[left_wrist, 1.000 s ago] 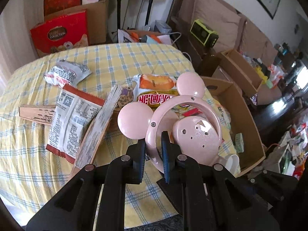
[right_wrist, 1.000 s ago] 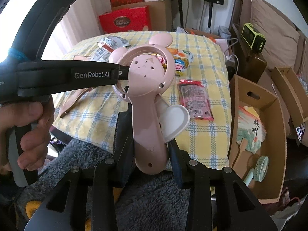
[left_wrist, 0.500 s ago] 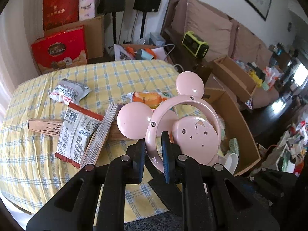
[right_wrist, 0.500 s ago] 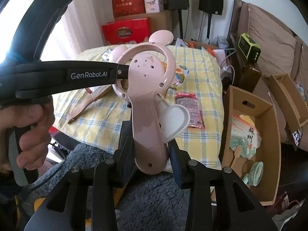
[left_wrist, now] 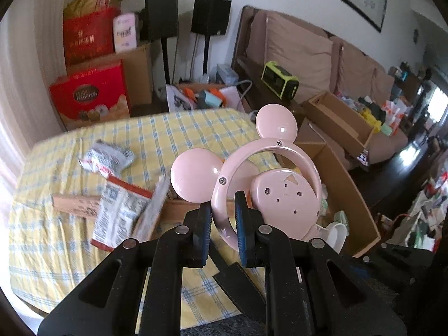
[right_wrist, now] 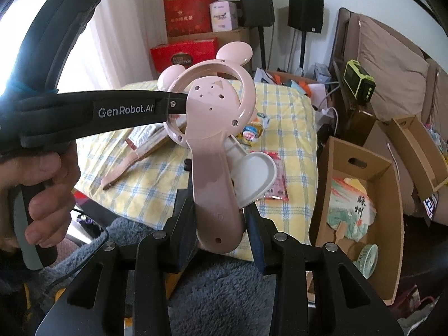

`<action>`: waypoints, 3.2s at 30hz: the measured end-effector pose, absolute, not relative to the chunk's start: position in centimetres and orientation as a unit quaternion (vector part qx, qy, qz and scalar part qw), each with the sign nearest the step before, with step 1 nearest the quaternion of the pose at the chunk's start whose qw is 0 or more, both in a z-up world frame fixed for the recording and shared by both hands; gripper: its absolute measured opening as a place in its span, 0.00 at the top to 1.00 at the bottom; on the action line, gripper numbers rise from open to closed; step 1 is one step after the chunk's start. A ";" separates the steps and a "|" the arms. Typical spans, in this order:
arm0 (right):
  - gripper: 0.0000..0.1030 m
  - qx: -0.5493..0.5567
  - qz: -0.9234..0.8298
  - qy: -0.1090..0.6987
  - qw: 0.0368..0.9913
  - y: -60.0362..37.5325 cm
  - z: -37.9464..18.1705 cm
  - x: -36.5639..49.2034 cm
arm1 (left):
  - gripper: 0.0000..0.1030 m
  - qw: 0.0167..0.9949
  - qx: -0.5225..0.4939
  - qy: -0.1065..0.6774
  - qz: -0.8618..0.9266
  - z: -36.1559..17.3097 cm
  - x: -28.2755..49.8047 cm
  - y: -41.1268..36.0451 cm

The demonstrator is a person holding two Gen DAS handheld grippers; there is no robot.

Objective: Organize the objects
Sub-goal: 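Lift the pink mouse-ear fan off the table with both grippers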

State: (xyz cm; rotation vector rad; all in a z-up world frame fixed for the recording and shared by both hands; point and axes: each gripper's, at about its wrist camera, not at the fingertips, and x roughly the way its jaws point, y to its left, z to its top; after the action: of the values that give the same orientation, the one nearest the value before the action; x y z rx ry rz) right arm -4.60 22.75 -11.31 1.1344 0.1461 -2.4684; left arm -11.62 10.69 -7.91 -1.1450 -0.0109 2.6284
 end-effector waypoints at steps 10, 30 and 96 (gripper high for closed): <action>0.65 0.376 -0.900 0.047 0.216 23.1 -9.3 -3.7 | 0.87 0.144 -0.354 0.011 0.924 -4.4 -9.9 10.9; 0.65 0.331 -0.918 0.062 0.209 23.3 -4.4 -1.2 | 0.88 0.172 -0.310 -0.020 0.935 0.7 -7.4 9.8; 0.64 0.322 -0.930 0.028 0.177 29.3 -6.6 2.3 | 0.90 0.216 -0.319 -0.007 0.923 0.3 -3.6 16.7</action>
State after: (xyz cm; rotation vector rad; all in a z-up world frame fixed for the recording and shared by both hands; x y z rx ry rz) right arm 2.31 29.34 -6.63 0.9125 0.0788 -2.6309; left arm -3.63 16.68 0.30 -0.8849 -0.0199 2.5577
